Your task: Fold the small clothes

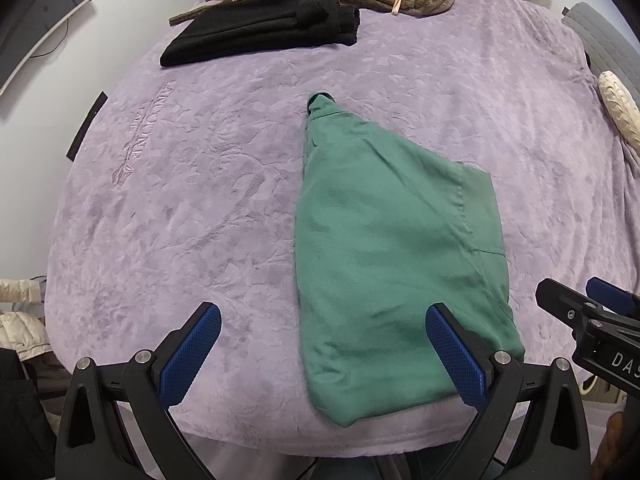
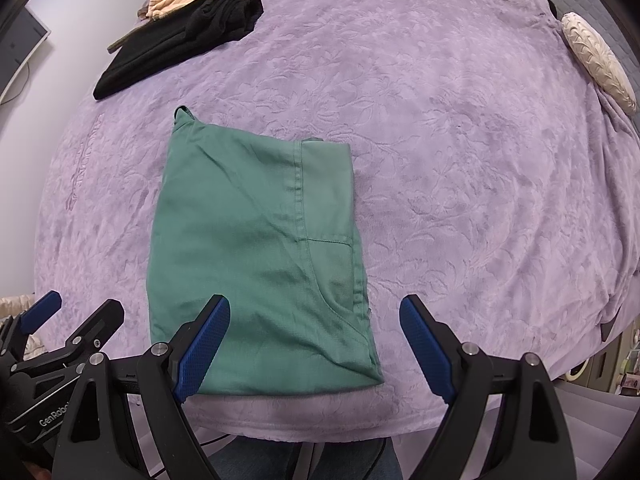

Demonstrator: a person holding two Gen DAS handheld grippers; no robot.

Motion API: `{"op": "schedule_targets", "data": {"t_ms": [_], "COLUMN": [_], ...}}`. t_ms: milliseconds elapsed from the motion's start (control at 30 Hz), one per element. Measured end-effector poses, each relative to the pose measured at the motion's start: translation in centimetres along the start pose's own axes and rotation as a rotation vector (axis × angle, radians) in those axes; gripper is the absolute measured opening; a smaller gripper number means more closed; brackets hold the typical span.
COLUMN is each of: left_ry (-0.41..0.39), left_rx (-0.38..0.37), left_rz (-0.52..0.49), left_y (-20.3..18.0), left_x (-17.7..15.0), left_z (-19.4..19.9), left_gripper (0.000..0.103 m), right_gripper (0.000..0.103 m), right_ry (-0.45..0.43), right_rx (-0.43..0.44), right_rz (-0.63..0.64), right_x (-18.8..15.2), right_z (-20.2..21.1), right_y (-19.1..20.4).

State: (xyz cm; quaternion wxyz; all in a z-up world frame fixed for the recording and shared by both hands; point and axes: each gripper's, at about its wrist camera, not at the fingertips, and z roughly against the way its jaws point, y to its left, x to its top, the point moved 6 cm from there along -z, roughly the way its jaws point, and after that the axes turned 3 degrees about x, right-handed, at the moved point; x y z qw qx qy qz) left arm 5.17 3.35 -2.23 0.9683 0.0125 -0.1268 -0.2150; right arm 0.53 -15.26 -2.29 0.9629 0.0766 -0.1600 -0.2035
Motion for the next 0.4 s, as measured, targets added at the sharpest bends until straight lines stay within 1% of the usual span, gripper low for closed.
{"op": "schedule_targets", "data": {"t_ms": [100,400], "left_ry": [-0.006,0.009], "left_rx": [-0.006,-0.019], "left_rz": [-0.009,-0.011], "left_y": [-0.17,-0.55], "left_x": [0.1,-0.14], "left_z": [0.15,0.04], "left_gripper": [0.102,0.102], "right_gripper": [0.089,0.089], "right_ry": [0.001,0.006], "right_rx": [0.001,0.0], "right_rz": [0.0,0.0], "right_x": [0.01,0.2], "right_z": [-0.01,-0.09], "right_y": [-0.02,-0.33]}}
